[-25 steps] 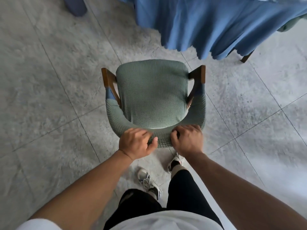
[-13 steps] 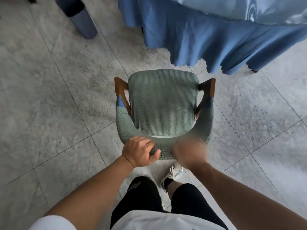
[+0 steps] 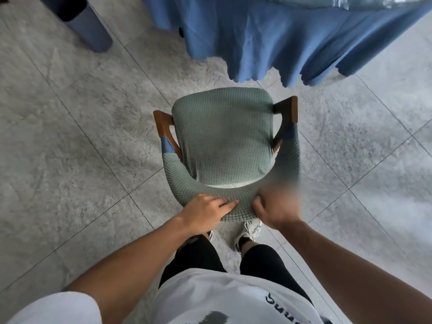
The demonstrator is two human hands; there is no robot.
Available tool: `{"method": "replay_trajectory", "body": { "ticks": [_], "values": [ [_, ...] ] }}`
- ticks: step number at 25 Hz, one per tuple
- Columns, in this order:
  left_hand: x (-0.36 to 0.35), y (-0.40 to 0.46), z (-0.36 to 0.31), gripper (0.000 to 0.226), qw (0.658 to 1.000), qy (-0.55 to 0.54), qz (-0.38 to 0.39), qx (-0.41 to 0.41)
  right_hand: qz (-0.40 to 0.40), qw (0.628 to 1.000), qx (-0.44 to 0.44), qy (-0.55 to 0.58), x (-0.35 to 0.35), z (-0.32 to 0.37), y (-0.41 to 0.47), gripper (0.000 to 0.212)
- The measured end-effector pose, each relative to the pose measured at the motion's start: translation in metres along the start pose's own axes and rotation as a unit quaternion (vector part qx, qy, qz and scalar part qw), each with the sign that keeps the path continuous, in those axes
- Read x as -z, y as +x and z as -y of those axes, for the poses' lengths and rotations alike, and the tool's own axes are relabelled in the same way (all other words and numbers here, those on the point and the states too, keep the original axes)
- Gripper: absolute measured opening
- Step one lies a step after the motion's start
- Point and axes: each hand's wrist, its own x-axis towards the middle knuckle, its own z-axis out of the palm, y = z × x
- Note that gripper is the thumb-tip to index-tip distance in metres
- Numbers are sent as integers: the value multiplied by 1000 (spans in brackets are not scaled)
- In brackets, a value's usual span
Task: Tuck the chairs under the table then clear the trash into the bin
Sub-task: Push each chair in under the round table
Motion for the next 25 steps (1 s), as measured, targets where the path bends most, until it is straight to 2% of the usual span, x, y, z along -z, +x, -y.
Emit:
{"method": "replay_trajectory", "body": {
  "ticks": [3,8,14,20,25],
  "values": [
    [6,1,0,54,999,-18,30,-20,7,1000,-5,13,2,0,-1,37],
    [16,7,1,62,999,-26,33,-28,-3,1000,-14,25,8,2,0,38],
    [19,7,9,53,998,-27,39,-43,-26,999,-14,45,7,5,-2,34],
    [15,8,11,50,992,-23,90,-80,-70,996,-17,61,-2,-2,-18,34],
    [26,14,38,53,987,-26,153,-41,-43,995,-46,80,-4,15,-6,35]
  ]
}}
